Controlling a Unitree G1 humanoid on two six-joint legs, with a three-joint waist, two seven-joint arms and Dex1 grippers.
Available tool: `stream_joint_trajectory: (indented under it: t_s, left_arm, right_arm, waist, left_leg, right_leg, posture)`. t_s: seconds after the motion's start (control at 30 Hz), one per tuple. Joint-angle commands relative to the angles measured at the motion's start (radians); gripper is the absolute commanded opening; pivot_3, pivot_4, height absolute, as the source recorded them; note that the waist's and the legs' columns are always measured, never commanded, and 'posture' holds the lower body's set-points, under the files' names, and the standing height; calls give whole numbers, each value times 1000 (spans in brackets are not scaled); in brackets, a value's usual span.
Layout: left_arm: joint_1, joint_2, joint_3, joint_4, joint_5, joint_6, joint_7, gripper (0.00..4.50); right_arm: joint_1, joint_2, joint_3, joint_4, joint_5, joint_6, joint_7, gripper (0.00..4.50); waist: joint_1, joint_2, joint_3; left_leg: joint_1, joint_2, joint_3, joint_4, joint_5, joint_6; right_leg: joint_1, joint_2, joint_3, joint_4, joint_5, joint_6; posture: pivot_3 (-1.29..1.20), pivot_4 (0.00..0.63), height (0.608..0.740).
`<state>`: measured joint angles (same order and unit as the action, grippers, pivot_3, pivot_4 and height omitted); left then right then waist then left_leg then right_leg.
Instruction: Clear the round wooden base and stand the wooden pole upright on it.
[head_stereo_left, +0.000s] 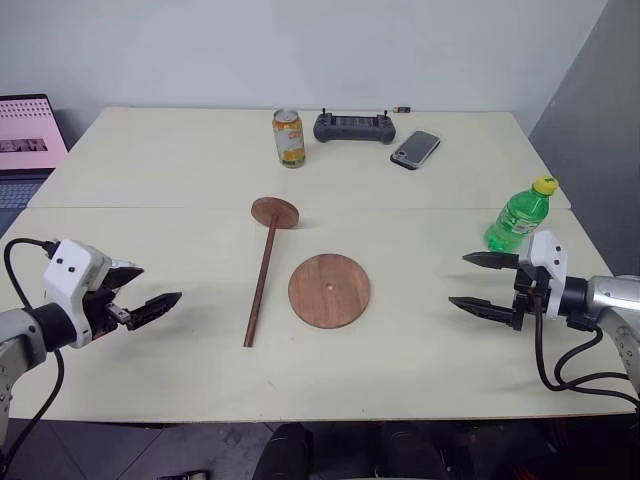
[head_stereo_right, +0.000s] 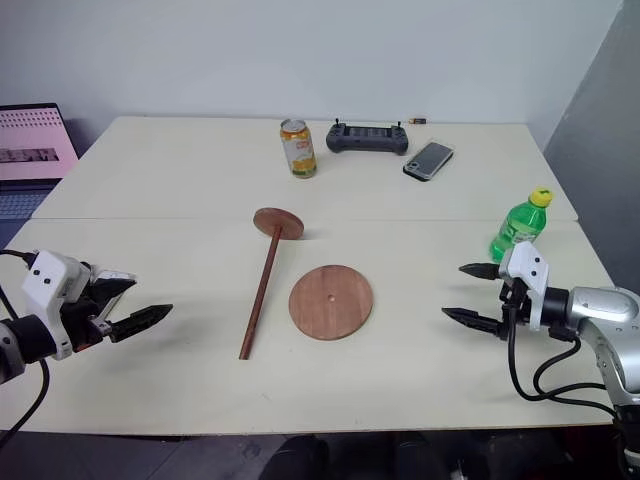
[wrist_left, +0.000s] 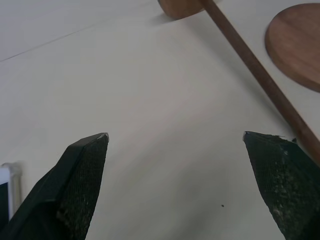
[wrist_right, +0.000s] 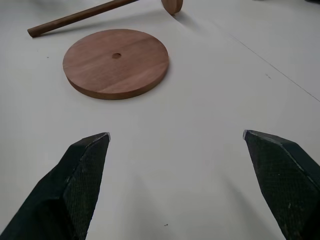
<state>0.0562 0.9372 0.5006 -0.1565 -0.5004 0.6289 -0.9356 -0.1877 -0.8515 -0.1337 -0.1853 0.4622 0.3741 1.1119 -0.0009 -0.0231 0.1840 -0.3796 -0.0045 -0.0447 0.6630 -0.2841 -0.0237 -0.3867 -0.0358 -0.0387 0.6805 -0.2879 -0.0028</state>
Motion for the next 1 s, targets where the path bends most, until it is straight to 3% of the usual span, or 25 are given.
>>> stream_joint_trajectory:
  t_s: [0.03, 0.37, 0.8, 1.0]
  left_arm:
    - [-60, 27, -32, 20, -24, 19, -30, 4486]
    - [-447, -71, -233, 258, -118, 271, -46, 4486]
    - [-826, -154, -515, 696, 16, 353, -147, 4486]
    - [-963, -218, -546, 900, 76, 320, -197, 4486]
  right_arm:
    - [-26, 0, -9, -89, 60, 41, 2, 4500]
    - [-48, 38, 39, -316, 200, 249, -105, 4500]
    - [-59, 71, 53, -395, 266, 328, -186, 4500]
    - [-60, 69, 49, -418, 309, 348, -189, 4500]
  waist:
    - [0, 0, 0]
    - [0, 0, 0]
    - [-1, -1, 0]
    - [-2, -1, 0]
  left_leg:
    - [0, 0, 0, 0, 0, 0]
    - [-1, -1, -1, 1, 0, 0]
    - [-2, -1, -1, 2, 0, 0]
    - [-3, -2, -1, 2, 0, 0]
  right_leg:
    - [0, 0, 0, 0, 0, 0]
    - [0, 0, -1, 0, 0, 0]
    - [-1, 0, -2, 1, 0, 1]
    - [-1, 0, -2, 0, 0, 1]
  posture:
    - [0, 150, 740]
    - [0, 150, 740]
    - [0, 150, 740]
    - [0, 150, 740]
